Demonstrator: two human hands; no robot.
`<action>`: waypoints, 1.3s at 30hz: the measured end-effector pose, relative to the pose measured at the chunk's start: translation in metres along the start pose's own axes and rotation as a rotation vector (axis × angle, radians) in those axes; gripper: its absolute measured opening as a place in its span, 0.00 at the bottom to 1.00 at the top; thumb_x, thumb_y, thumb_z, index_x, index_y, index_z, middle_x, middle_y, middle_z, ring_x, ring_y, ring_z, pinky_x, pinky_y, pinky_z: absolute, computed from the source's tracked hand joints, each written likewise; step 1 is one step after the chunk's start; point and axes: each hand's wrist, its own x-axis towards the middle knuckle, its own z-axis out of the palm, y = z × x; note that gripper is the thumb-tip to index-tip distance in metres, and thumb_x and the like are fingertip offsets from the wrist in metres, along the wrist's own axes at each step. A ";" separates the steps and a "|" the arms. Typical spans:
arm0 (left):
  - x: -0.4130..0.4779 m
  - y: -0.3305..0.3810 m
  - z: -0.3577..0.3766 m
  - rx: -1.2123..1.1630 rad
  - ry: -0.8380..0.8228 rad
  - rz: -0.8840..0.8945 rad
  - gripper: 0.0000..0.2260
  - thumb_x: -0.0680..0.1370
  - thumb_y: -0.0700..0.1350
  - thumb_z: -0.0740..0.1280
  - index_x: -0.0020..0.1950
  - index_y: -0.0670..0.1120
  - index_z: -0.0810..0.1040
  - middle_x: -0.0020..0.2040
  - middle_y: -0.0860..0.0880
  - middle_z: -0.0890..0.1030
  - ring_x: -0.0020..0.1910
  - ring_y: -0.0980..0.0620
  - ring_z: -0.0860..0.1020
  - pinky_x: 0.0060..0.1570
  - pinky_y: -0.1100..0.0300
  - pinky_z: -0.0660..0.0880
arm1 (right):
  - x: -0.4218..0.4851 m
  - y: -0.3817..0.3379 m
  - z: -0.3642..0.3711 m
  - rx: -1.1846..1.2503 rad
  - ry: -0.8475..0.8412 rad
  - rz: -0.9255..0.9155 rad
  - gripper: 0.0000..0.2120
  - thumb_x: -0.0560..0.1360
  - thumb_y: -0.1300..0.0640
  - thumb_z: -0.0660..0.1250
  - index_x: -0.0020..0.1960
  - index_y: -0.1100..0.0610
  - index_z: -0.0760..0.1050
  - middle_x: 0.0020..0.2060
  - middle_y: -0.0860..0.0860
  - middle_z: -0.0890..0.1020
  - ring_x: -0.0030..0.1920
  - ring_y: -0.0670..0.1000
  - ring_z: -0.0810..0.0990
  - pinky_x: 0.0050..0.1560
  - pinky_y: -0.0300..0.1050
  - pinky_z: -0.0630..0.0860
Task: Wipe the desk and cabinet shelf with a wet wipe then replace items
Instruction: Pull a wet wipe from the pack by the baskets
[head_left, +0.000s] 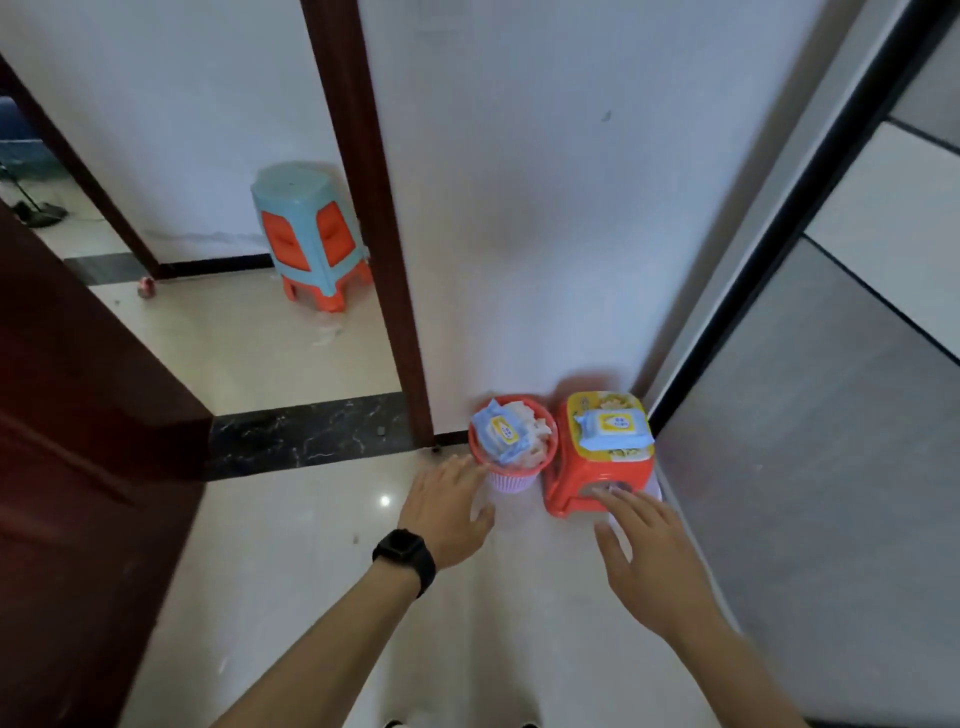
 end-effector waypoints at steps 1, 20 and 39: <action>0.013 0.010 0.004 0.008 -0.029 0.017 0.25 0.80 0.55 0.60 0.77 0.54 0.62 0.78 0.53 0.62 0.77 0.51 0.59 0.73 0.53 0.53 | 0.005 0.014 -0.002 -0.014 0.002 0.026 0.21 0.78 0.46 0.58 0.67 0.49 0.77 0.64 0.47 0.80 0.67 0.55 0.74 0.67 0.51 0.70; 0.376 0.100 0.142 0.060 -0.529 0.141 0.27 0.79 0.55 0.59 0.78 0.51 0.60 0.79 0.47 0.60 0.79 0.45 0.54 0.76 0.46 0.51 | 0.227 0.246 0.076 -0.188 -0.515 0.420 0.24 0.74 0.47 0.53 0.60 0.52 0.82 0.57 0.53 0.84 0.57 0.56 0.83 0.54 0.52 0.80; 0.609 0.097 0.381 0.174 -0.571 0.256 0.36 0.81 0.58 0.61 0.81 0.50 0.44 0.81 0.47 0.42 0.80 0.43 0.45 0.77 0.43 0.49 | 0.361 0.434 0.312 -0.091 -0.620 0.604 0.37 0.80 0.52 0.59 0.81 0.58 0.42 0.80 0.54 0.43 0.80 0.54 0.47 0.75 0.59 0.59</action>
